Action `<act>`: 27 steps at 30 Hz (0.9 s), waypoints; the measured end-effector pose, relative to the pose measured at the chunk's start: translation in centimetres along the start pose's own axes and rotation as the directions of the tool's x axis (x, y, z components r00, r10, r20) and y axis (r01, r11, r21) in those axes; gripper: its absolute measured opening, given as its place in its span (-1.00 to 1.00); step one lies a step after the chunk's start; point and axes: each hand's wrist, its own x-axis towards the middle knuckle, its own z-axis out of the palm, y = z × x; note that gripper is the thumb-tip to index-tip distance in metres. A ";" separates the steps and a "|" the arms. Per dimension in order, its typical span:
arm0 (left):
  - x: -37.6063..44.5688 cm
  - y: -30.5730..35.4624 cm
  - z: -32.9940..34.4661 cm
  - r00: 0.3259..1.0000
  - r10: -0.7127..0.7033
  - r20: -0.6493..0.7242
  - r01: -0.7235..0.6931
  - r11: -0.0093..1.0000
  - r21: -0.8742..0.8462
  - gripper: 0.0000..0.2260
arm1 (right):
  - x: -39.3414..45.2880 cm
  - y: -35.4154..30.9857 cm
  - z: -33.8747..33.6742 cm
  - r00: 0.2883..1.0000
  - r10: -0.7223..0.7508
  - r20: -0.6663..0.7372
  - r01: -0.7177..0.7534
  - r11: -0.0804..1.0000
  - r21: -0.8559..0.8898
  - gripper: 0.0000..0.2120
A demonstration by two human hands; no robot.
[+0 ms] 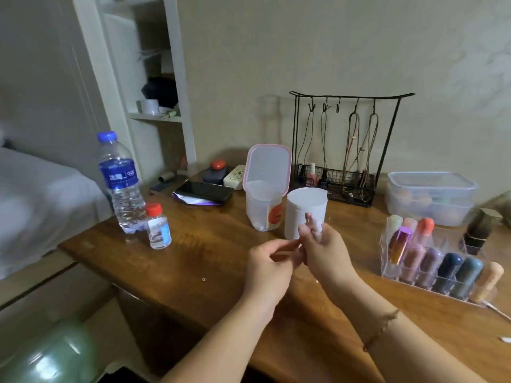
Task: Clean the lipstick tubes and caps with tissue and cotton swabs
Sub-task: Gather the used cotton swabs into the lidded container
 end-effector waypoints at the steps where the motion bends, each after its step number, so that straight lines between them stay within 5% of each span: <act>1: 0.0 -0.2 -0.9 0.999 0.038 0.009 -0.038 0.998 0.042 -0.85 | 0.2 -0.2 0.8 1.000 0.020 0.014 -0.021 0.998 0.060 -0.76; 4: -0.1 -0.7 -4.5 0.991 0.135 -0.005 -0.134 0.985 0.107 -0.83 | 0.2 -1.6 3.5 0.993 -0.018 0.113 0.002 0.990 0.142 -0.69; 7: -0.4 -1.2 -9.9 0.987 0.123 -0.107 -0.124 0.992 -0.002 -0.85 | -0.9 -4.1 8.0 0.963 -0.196 0.183 0.161 0.968 0.190 -0.77; 12: -2.0 -2.3 -20.0 0.943 0.060 -0.326 -0.105 0.987 -0.122 -0.55 | -5.7 -6.7 18.8 0.816 -0.306 0.490 0.190 0.943 0.273 -0.73; 15: -4.2 -5.1 -26.1 0.902 -0.018 -0.432 -0.023 0.996 -0.090 -0.41 | -9.4 -4.2 24.6 0.757 -0.223 0.614 0.109 0.970 0.218 -0.69; 19: -7.7 -10.5 -32.6 0.852 -0.171 -0.495 0.189 0.982 -0.015 -0.40 | -12.1 3.7 31.2 0.744 0.043 0.667 0.000 0.998 -0.065 -0.54; 23: -9.4 -14.1 -35.8 0.821 -0.245 -0.515 0.309 0.950 0.041 -0.32 | -13.0 7.6 35.2 0.627 0.272 0.730 -0.053 0.950 -0.308 -0.31; 25: -9.8 -14.3 -36.5 0.796 -0.244 -0.553 0.311 0.950 0.028 -0.37 | -12.7 8.2 35.9 0.572 0.339 0.747 0.052 0.894 -0.446 -0.49; 27: -9.5 -14.2 -37.0 0.774 -0.215 -0.596 0.287 0.957 0.028 -0.45 | -12.0 8.8 36.0 0.618 0.331 0.714 0.096 0.869 -0.486 -0.62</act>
